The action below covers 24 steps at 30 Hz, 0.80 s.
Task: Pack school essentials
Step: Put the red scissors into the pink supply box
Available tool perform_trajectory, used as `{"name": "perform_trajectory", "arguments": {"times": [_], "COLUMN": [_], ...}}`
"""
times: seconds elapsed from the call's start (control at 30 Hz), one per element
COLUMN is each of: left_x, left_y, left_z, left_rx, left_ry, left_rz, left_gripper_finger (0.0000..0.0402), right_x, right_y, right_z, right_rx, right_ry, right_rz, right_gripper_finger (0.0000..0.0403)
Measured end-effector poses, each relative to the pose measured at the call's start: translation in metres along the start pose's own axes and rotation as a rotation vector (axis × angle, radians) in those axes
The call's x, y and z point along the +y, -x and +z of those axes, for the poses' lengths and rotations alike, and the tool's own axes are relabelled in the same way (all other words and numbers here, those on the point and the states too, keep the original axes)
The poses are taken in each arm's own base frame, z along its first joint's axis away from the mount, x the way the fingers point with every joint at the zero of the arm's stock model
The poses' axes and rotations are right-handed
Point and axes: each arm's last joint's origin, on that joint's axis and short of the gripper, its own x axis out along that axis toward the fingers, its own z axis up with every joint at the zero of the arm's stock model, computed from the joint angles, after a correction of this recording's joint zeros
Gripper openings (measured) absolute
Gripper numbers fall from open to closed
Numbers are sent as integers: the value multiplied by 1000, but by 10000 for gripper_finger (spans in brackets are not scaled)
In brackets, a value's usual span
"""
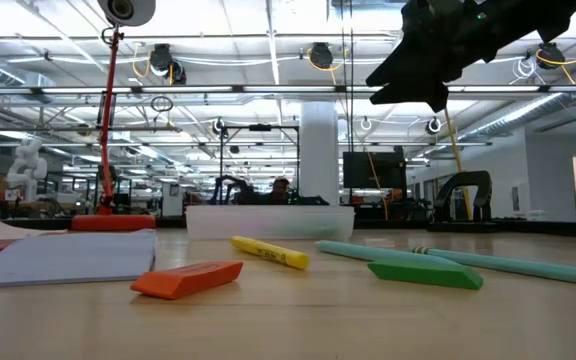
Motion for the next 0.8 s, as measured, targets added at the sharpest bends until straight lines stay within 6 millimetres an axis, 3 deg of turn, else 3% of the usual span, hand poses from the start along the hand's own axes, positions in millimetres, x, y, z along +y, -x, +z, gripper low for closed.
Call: {"name": "perform_trajectory", "arguments": {"times": [0.3, 0.53, 0.8], "left_x": [7, 9, -22], "left_y": [-13, -25, -54], "left_z": [-23, -18, -16], "left_rx": [78, 28, -2], "left_ry": [-351, -404, -501], "left_rz": [10, -33, -205], "left_gripper_finger": [271, 268, 183], "right_x": [0, 0, 0], "right_y": [0, 0, 0], "right_z": [0, 0, 0], "right_rx": [0, 0, 2], "right_ry": [3, 20, 22], "right_rz": [0, 0, 0], "right_gripper_finger": [178, 178, 178]}}
